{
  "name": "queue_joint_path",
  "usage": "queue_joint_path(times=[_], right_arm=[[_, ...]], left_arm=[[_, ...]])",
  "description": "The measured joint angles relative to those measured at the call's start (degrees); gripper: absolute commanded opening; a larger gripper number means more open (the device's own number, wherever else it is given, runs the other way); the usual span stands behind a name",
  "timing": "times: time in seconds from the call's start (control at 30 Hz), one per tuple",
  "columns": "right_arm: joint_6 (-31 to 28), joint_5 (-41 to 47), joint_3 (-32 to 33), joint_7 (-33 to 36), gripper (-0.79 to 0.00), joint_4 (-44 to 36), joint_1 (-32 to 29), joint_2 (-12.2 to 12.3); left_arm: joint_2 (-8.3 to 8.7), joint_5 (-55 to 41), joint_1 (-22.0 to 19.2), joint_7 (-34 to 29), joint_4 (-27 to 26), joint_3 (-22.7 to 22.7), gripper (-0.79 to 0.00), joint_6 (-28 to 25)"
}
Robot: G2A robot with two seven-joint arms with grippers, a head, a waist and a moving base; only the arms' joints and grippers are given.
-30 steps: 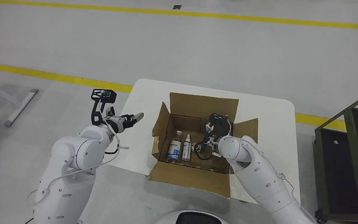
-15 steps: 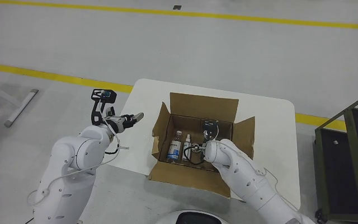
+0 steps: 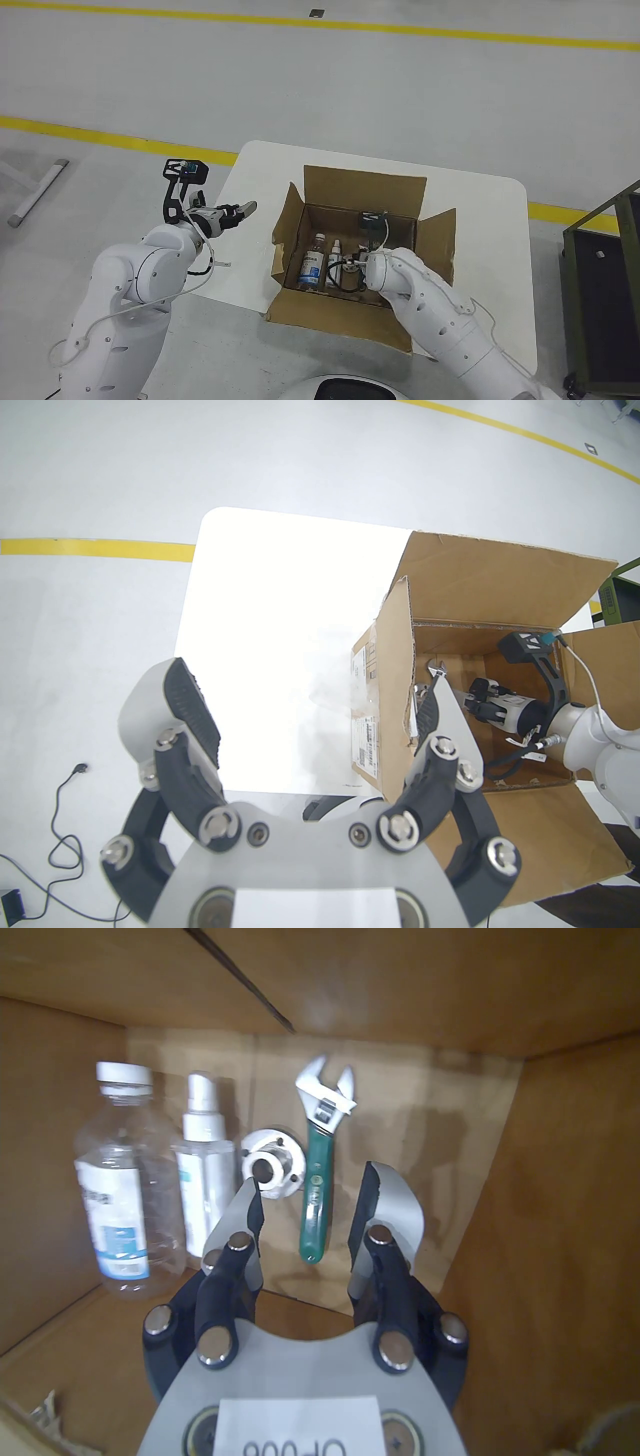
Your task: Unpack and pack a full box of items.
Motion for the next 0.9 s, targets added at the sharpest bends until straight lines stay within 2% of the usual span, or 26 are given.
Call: queue_joint_path(times=[0.03, 0.07, 0.17, 0.33, 0.43, 0.63, 0.83, 0.9], right_arm=[[-1.1, -0.93, 0.65, -0.79, -0.489, -2.32, -0.95, 0.35], [-2.31, -2.02, 1.48, -1.59, -0.785, -5.03, -2.18, 0.79], [-8.79, -5.16, 6.04, -3.32, -0.785, -16.09, -7.86, 2.81], [-22.52, -8.41, 19.45, -7.23, -0.785, -33.52, -19.71, 6.34], [-29.69, -5.73, 28.07, -10.37, -0.785, -40.54, -26.58, 7.6], [-39.74, 4.98, 44.93, -15.58, -0.785, -46.33, -37.74, 8.81], [-44.14, 11.38, 60.26, -23.83, -0.785, -47.26, -50.42, 8.83], [-43.81, 13.95, 63.87, -25.25, -0.785, -46.34, -53.7, 8.67]], left_arm=[[0.0, 0.0, 0.0, 0.0, 0.0, 0.0, 0.0, 0.0], [0.0, 0.0, 0.0, 0.0, 0.0, 0.0, 0.0, 0.0], [0.0, 0.0, 0.0, 0.0, 0.0, 0.0, 0.0, 0.0], [0.0, 0.0, 0.0, 0.0, 0.0, 0.0, 0.0, 0.0], [0.0, 0.0, 0.0, 0.0, 0.0, 0.0, 0.0, 0.0], [0.0, 0.0, 0.0, 0.0, 0.0, 0.0, 0.0, 0.0], [0.0, 0.0, 0.0, 0.0, 0.0, 0.0, 0.0, 0.0], [0.0, 0.0, 0.0, 0.0, 0.0, 0.0, 0.0, 0.0]])
